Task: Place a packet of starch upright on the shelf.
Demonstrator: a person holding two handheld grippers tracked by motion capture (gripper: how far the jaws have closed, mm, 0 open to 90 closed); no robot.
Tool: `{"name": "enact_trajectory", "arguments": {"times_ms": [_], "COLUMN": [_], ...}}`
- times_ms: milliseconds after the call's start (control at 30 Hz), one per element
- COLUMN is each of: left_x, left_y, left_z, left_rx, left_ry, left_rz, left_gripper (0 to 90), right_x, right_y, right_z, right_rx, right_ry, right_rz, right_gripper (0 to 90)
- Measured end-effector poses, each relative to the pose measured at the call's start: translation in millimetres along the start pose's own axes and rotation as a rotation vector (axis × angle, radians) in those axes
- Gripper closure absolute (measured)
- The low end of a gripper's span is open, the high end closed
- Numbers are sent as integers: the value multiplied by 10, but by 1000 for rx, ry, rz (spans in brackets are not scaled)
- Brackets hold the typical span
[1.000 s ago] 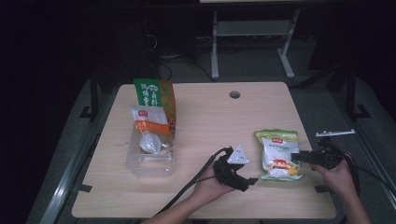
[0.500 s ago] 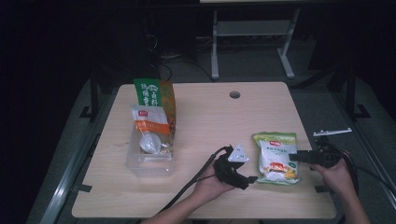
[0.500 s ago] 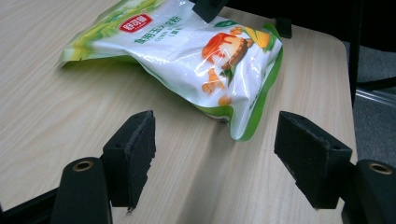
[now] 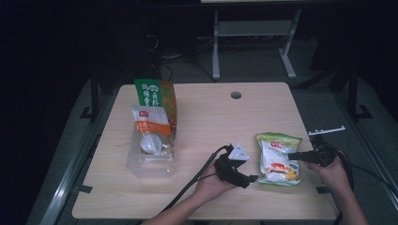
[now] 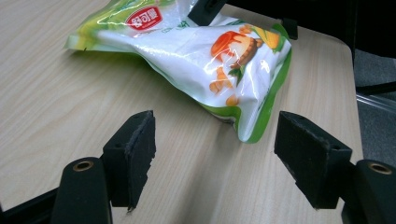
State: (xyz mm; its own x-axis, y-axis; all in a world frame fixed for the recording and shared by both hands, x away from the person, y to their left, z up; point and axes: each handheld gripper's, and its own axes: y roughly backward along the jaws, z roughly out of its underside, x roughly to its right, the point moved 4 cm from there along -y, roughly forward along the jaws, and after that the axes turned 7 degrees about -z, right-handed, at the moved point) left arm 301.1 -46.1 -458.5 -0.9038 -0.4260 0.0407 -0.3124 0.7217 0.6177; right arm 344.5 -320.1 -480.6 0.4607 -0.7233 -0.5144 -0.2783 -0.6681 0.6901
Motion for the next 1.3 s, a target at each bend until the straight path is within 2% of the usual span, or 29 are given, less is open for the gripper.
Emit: {"name": "enact_trajectory", "arguments": {"times_ms": [133, 333, 533, 733, 833, 967, 1033, 1100, 1200, 1300], "left_x": [-21, -50, -63, -59, -65, -86, -109, -107, -107, -124], "left_y": [-29, -96, -166, -236, -286, -327, -327, -328, -329, -298], "left_z": [3, -11, -64, -123, -139, -164, -178, -198, -203, -209], "left_rx": [-2, -4, -3, -9, -8, -1, 10, 22, 16, 17], "left_ry": [14, 39, 56, 41, 74, 119, 142, 158, 138, 139], "left_rz": [4, 12, 28, 36, 57, 104, 148, 170, 161, 152], "left_gripper": [291, 291, 294, 306, 313, 342, 389, 446, 500, 634], "right_x": [-71, -200, -365, -505, -581, -653, -671, -681, -710, -755], "right_y": [27, 118, 259, 333, 359, 374, 380, 376, 363, 360], "right_z": [11, 27, 24, 10, 4, -2, -2, -6, -15, -27], "right_rx": [-10, 23, 83, 111, 123, 129, 135, 141, 142, 147], "right_ry": [15, 54, 102, 171, 215, 249, 261, 271, 277, 288], "right_rz": [26, 31, 6, -7, -20, -22, -31, -34, -36, -41], "right_gripper": [884, 886, 887, 887, 887, 887, 887, 887, 888, 889]}}
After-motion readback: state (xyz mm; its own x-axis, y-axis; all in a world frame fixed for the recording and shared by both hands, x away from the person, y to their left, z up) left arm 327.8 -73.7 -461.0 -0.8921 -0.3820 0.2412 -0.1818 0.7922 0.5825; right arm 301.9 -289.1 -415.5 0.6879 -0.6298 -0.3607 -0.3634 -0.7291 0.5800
